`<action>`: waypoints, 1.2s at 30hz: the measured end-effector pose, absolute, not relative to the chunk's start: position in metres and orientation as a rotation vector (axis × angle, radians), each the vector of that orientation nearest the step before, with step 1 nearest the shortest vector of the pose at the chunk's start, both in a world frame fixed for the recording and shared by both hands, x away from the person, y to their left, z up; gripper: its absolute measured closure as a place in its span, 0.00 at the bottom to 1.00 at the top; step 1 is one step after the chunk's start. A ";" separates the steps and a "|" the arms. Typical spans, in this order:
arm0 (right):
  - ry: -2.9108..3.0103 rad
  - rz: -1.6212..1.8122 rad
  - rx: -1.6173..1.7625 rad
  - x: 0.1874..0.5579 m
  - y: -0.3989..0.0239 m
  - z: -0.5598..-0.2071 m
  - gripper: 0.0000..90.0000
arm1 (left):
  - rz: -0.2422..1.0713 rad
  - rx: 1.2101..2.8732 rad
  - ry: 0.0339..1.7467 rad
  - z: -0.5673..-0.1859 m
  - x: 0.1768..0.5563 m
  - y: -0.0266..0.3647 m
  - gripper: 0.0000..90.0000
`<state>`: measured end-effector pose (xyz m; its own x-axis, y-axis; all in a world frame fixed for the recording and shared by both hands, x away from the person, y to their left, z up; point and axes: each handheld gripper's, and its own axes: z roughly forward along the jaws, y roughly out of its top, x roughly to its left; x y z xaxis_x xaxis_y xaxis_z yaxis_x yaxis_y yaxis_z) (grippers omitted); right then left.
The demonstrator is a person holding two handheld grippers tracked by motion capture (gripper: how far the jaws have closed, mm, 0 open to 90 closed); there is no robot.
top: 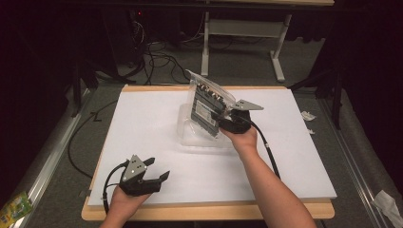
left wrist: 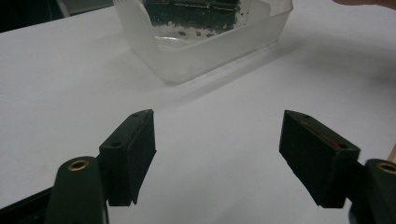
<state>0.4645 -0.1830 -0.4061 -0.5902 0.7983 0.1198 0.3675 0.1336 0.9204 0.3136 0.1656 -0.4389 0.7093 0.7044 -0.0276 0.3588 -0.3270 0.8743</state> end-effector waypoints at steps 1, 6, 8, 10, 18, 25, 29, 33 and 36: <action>2.016 1.452 1.120 0.465 -0.184 -0.406 0.58 | 0.448 1.941 0.820 -0.439 0.314 0.166 0.30; 2.024 1.464 1.141 0.467 -0.187 -0.407 0.45 | 0.449 1.941 0.820 -0.439 0.313 0.166 0.30; 2.024 1.465 1.145 0.467 -0.188 -0.406 0.42 | 0.449 1.941 0.819 -0.439 0.313 0.166 0.30; 2.023 1.466 1.144 0.467 -0.188 -0.406 0.40 | 0.449 1.942 0.819 -0.439 0.313 0.166 0.30; 2.017 1.477 1.141 0.469 -0.189 -0.405 0.33 | 0.447 1.942 0.819 -0.439 0.314 0.166 0.30; 2.022 1.491 1.153 0.468 -0.191 -0.404 0.29 | 0.449 1.940 0.820 -0.439 0.314 0.166 0.30; 2.041 1.465 1.147 0.464 -0.194 -0.401 0.26 | 0.448 1.940 0.819 -0.439 0.314 0.167 0.30; 2.031 1.477 1.152 0.453 -0.204 -0.398 0.24 | 0.447 1.940 0.819 -0.439 0.314 0.168 0.30; 2.019 1.481 1.149 0.440 -0.214 -0.395 0.22 | 0.445 1.941 0.818 -0.439 0.314 0.167 0.30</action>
<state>0.4401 -0.2142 -0.3949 -0.5914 0.7913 0.1555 0.3858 0.1082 0.9162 0.3139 0.1674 -0.4392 0.7103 0.7033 -0.0287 0.3579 -0.3257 0.8751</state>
